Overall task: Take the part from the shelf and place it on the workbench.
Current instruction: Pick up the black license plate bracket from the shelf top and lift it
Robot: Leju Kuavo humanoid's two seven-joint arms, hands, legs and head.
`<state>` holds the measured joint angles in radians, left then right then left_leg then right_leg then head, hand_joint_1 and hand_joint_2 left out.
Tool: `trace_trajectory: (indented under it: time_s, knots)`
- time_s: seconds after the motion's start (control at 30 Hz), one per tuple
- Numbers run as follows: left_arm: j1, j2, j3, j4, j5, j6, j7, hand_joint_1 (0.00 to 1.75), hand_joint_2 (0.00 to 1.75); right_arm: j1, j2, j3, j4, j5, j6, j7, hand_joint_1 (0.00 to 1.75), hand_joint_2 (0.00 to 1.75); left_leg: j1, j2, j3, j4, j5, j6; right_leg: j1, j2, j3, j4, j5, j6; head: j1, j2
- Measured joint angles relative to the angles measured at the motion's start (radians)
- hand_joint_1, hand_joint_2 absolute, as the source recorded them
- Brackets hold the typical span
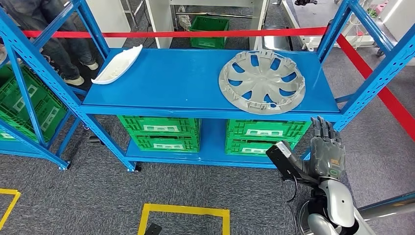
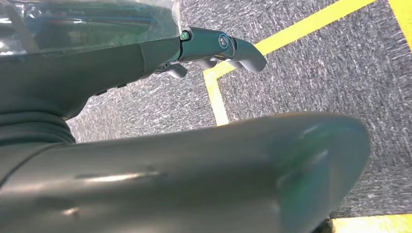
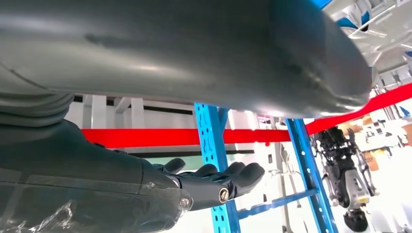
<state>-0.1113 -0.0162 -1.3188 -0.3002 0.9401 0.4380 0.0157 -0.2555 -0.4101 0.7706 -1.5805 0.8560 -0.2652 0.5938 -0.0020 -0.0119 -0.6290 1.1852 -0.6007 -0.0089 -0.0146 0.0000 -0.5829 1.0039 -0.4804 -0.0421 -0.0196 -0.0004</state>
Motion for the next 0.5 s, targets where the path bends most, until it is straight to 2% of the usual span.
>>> trace_trajectory:
  time_s: [0.03,0.07,0.1,0.13,0.17,0.2,0.23,0.27,0.33,0.4,0.43,0.5]
  knots:
    - [0.001,0.000,0.000,0.000,0.000,0.000,0.000,0.00,0.00,0.001,0.000,0.001,0.000,0.000,0.001,0.000,0.00,0.00,0.005,0.000,-0.033,0.062,-0.019,-0.006,-0.001,0.000,0.004,0.000,-0.003,0.000,-0.001,0.000]
    - [0.003,0.000,0.000,0.000,0.000,-0.001,0.000,0.00,0.00,0.002,0.000,0.001,0.000,0.000,0.002,0.000,0.00,0.00,0.010,0.000,-0.057,0.099,-0.021,-0.012,-0.003,0.001,0.007,0.001,-0.006,0.001,-0.001,0.000]
    - [0.004,0.001,0.000,0.000,0.000,-0.002,0.000,0.00,0.00,0.003,0.001,0.002,0.000,0.000,0.004,0.001,0.00,0.00,0.014,0.001,-0.065,0.102,-0.004,-0.017,-0.004,0.002,0.010,0.002,-0.010,0.004,-0.002,0.000]
    - [0.005,0.001,0.000,0.000,0.001,-0.003,0.000,0.00,0.00,0.003,0.001,0.002,0.000,0.000,0.006,0.003,0.00,0.00,0.018,0.001,-0.054,0.064,0.033,-0.020,-0.007,0.004,0.015,0.004,-0.015,0.007,-0.002,0.000]
    - [0.005,0.001,0.000,0.000,0.001,-0.004,0.000,0.00,0.00,0.003,0.002,0.002,0.000,0.000,0.009,0.005,0.00,0.00,0.021,0.001,-0.031,-0.001,0.078,-0.023,-0.009,0.005,0.021,0.006,-0.021,0.012,-0.003,0.000]
    - [0.005,0.001,0.000,0.000,0.001,-0.005,0.000,0.00,0.00,0.003,0.002,0.002,0.000,0.000,0.012,0.008,0.00,0.00,0.021,0.001,-0.006,-0.061,0.110,-0.023,-0.009,0.006,0.025,0.009,-0.027,0.018,-0.005,0.000]
    - [0.004,0.001,0.000,0.000,0.001,-0.005,0.000,0.00,0.00,0.003,0.002,0.002,0.000,-0.001,0.014,0.010,0.00,0.00,0.020,0.001,0.017,-0.112,0.128,-0.019,-0.008,0.007,0.027,0.012,-0.031,0.024,-0.007,0.000]
    - [0.004,0.001,0.000,0.000,0.001,-0.006,0.000,0.00,0.00,0.004,0.002,0.002,0.000,-0.001,0.016,0.012,0.00,0.00,0.019,0.001,0.029,-0.139,0.129,-0.012,-0.007,0.007,0.026,0.013,-0.034,0.030,-0.008,0.000]
    - [0.004,0.001,0.000,0.000,0.001,-0.006,0.000,0.00,0.00,0.004,0.002,0.002,0.000,-0.001,0.019,0.013,0.00,0.00,0.016,0.000,0.036,-0.152,0.117,0.005,-0.006,0.007,0.022,0.011,-0.033,0.042,-0.008,0.000]
    - [0.005,0.002,0.001,0.000,0.001,-0.005,0.000,0.00,0.00,0.004,0.002,0.001,-0.001,-0.001,0.020,0.015,0.00,0.00,0.018,0.000,0.037,-0.159,0.118,0.020,-0.008,0.005,0.017,0.020,-0.043,0.053,-0.005,0.000]
    - [0.005,0.002,0.001,0.001,0.001,-0.005,0.000,0.00,0.00,0.003,0.002,0.000,-0.001,-0.001,0.020,0.015,0.00,0.00,0.019,0.000,0.039,-0.163,0.118,0.027,-0.009,0.004,0.003,0.048,-0.059,0.056,-0.002,0.000]
    - [0.003,0.002,0.002,0.001,0.001,-0.005,-0.001,0.00,0.00,0.004,0.002,0.000,-0.001,-0.002,0.021,0.018,0.00,0.00,0.018,0.000,0.043,-0.165,0.115,0.037,-0.009,0.003,-0.058,0.165,-0.111,0.058,0.008,0.000]
